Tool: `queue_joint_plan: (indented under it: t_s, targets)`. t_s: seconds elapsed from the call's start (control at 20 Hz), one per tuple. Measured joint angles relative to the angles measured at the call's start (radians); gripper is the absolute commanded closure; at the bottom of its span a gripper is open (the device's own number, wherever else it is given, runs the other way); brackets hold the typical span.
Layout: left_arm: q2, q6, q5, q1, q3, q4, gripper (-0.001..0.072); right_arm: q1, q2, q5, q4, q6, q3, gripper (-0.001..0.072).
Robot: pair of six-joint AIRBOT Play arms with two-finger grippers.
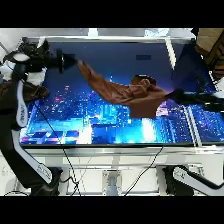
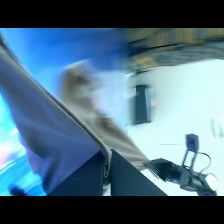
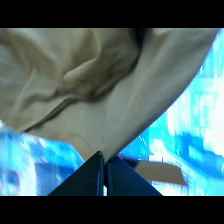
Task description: Fold the shirts.
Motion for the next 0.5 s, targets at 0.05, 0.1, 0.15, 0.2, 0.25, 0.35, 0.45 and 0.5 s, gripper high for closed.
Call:
queue_joint_plan:
  t_s: [0.05,0.1,0.15,0.2,0.25,0.35,0.45,0.5]
  targets:
    - [0.060,0.024,0.006,0.000,0.010,-0.036,0.0695,-0.040,0.052,0.026,0.029,-0.004,0.035,0.0688]
    - [0.123,0.047,0.018,0.000,0.016,-0.058,0.0695,-0.088,0.109,0.052,0.065,-0.010,0.079,0.0688]
    - [0.197,0.069,0.036,-0.002,0.021,-0.071,0.0695,-0.137,0.161,0.087,0.105,-0.017,0.127,0.0690]
    - [0.277,0.087,0.053,-0.005,0.024,-0.072,0.0695,-0.192,0.218,0.119,0.151,-0.025,0.186,0.0690]
    - [0.355,0.100,0.076,-0.010,0.027,-0.047,0.0695,-0.241,0.265,0.130,0.187,-0.031,0.248,0.0691]
    - [0.513,0.095,0.136,-0.022,0.031,0.105,0.0696,-0.319,0.333,0.126,0.239,-0.047,0.388,0.0693]
    - [0.644,0.006,0.227,-0.028,0.034,0.375,0.0696,-0.361,0.347,0.078,0.274,-0.053,0.532,0.0693]
    - [0.693,-0.065,0.249,-0.031,0.037,0.549,0.0696,-0.373,0.330,0.060,0.290,-0.043,0.595,0.0693]
